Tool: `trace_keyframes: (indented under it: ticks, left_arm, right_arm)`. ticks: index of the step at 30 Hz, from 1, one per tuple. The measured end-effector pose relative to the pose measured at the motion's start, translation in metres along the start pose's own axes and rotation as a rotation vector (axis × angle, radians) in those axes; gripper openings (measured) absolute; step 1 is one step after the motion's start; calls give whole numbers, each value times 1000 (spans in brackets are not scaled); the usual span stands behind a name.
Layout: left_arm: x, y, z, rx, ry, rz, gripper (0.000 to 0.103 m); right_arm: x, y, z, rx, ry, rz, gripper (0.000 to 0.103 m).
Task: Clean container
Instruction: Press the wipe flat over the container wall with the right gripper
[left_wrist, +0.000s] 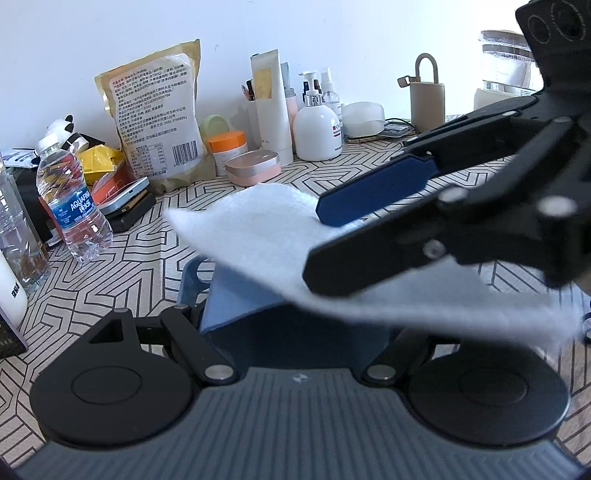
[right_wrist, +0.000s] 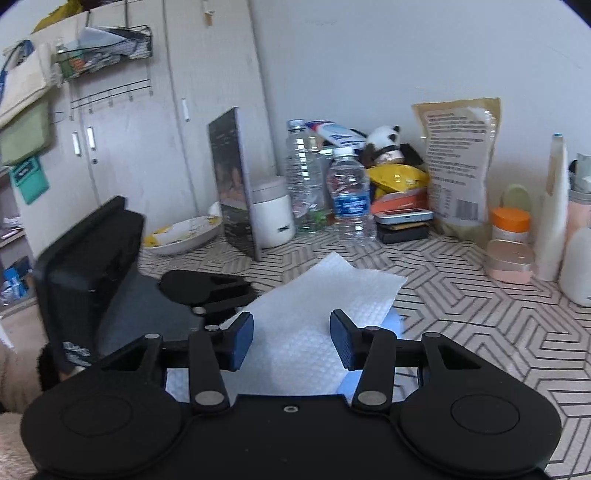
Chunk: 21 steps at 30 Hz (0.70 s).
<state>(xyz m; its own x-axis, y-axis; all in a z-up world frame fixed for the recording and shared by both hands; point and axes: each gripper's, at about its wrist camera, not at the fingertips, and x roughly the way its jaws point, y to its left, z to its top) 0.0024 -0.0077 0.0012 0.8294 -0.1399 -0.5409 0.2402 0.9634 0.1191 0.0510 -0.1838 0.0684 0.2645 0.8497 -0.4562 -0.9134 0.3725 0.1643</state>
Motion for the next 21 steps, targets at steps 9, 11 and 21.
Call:
trace_keyframes:
  ticks: [9, 11, 21]
  left_arm:
    - [0, -1, 0, 0, -1, -1, 80]
    - [1, -2, 1, 0, -1, -1, 80]
    - [2, -2, 2, 0, 1, 0, 80]
  right_arm:
    - [0, -10, -1, 57, -6, 1, 53]
    - [0, -11, -1, 64, -6, 7, 53]
    - [-1, -15, -1, 100, -9, 37, 55]
